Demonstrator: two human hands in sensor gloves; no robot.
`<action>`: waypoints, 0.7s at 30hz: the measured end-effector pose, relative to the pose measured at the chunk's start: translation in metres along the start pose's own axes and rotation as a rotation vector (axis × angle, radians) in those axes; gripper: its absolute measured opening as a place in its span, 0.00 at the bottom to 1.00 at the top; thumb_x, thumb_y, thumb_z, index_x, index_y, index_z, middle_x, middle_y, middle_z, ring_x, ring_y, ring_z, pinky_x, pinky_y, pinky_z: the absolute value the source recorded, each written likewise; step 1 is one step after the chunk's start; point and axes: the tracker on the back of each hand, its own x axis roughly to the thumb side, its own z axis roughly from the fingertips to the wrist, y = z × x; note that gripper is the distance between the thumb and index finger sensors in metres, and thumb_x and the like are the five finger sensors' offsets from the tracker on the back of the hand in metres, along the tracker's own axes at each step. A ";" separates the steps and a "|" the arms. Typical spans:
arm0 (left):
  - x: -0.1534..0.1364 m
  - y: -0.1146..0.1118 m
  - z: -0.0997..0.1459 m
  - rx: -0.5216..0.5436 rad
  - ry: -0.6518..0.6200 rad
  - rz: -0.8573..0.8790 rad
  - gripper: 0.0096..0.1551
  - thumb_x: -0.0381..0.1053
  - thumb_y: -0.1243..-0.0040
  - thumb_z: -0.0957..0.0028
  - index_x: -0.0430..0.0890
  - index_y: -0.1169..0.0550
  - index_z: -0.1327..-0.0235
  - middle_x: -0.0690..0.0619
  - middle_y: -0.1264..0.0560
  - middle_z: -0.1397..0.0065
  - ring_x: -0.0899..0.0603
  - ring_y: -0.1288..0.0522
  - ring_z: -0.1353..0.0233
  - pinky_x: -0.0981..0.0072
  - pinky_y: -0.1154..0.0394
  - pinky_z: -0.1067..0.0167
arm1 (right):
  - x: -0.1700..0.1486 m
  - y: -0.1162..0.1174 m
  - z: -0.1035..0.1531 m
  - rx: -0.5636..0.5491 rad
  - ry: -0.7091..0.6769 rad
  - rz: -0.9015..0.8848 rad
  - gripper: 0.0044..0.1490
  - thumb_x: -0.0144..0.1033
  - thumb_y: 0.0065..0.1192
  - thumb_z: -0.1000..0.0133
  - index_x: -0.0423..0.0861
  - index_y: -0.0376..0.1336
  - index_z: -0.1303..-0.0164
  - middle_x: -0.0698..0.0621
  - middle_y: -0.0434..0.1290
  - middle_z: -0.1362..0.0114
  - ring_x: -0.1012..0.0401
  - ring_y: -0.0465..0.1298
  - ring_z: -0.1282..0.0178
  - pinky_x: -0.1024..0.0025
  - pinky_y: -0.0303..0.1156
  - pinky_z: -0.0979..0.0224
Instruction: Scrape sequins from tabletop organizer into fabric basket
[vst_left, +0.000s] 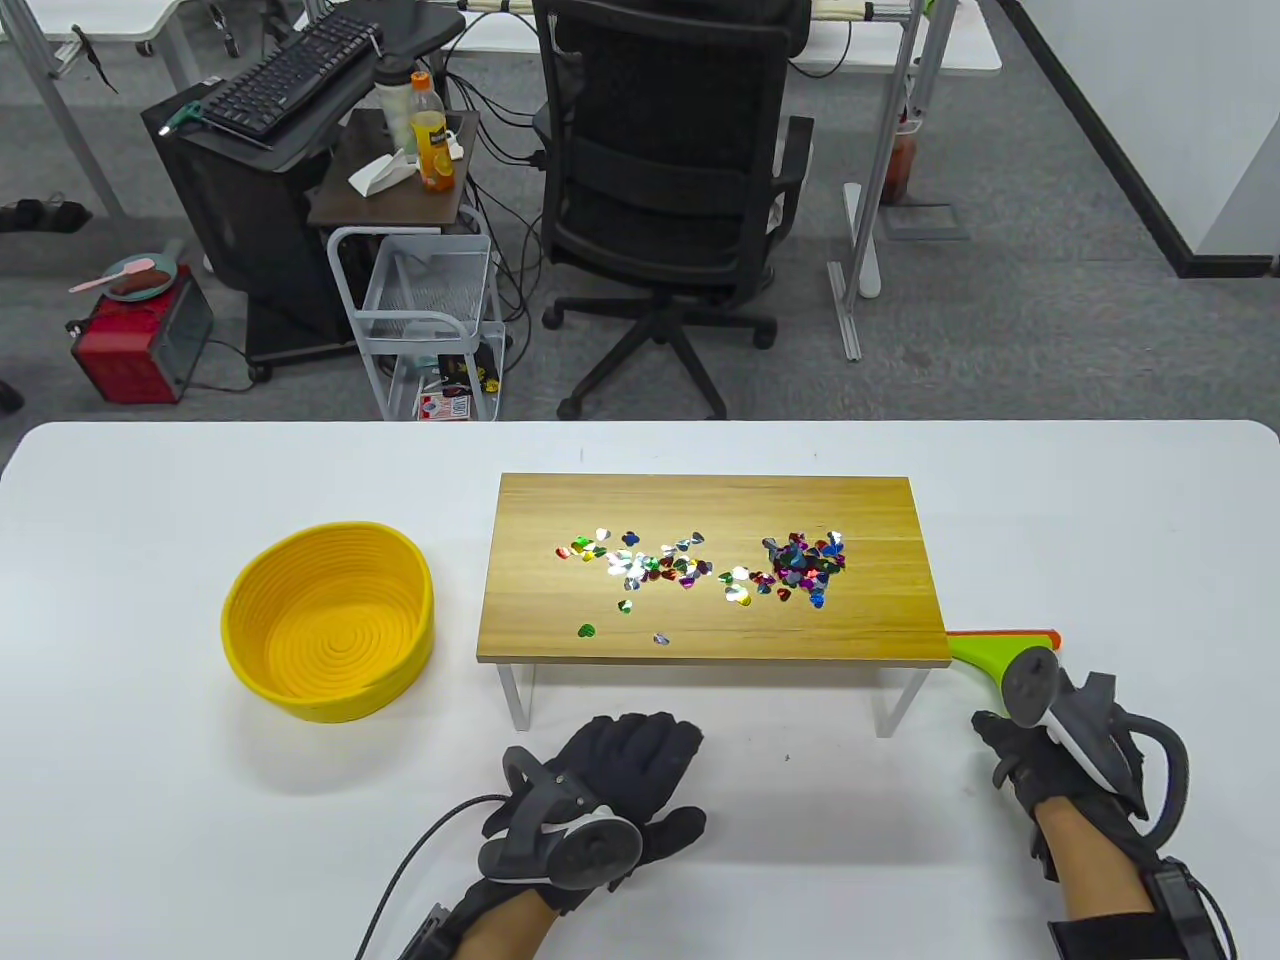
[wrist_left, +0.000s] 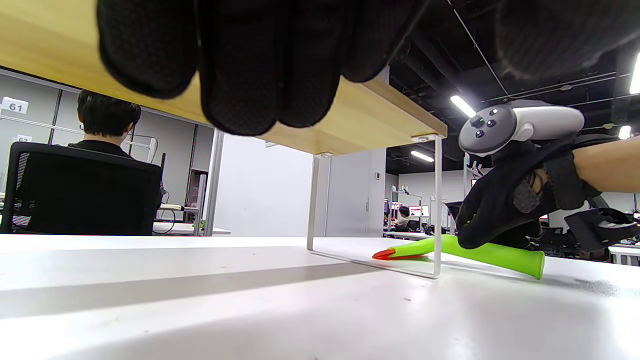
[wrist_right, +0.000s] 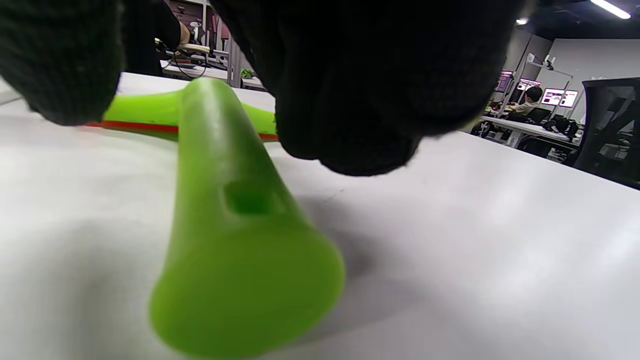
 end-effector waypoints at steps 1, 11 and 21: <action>0.000 0.000 0.000 0.000 -0.001 0.000 0.46 0.75 0.42 0.56 0.46 0.28 0.33 0.41 0.22 0.31 0.34 0.19 0.38 0.35 0.23 0.42 | 0.001 0.001 -0.001 0.009 0.009 -0.008 0.55 0.69 0.70 0.46 0.36 0.63 0.26 0.41 0.80 0.38 0.47 0.85 0.52 0.63 0.82 0.52; -0.003 -0.001 0.000 -0.007 0.003 0.008 0.46 0.75 0.42 0.56 0.46 0.29 0.33 0.41 0.22 0.31 0.34 0.20 0.38 0.34 0.24 0.42 | 0.007 0.011 -0.011 0.030 0.059 -0.019 0.45 0.60 0.72 0.42 0.37 0.65 0.30 0.44 0.81 0.41 0.49 0.84 0.52 0.61 0.81 0.52; -0.003 -0.001 0.000 -0.011 -0.001 0.012 0.46 0.75 0.42 0.56 0.46 0.28 0.33 0.41 0.22 0.31 0.34 0.20 0.38 0.34 0.24 0.42 | 0.008 0.018 -0.014 0.022 0.069 -0.053 0.42 0.56 0.71 0.41 0.36 0.65 0.31 0.43 0.80 0.41 0.48 0.84 0.51 0.60 0.81 0.51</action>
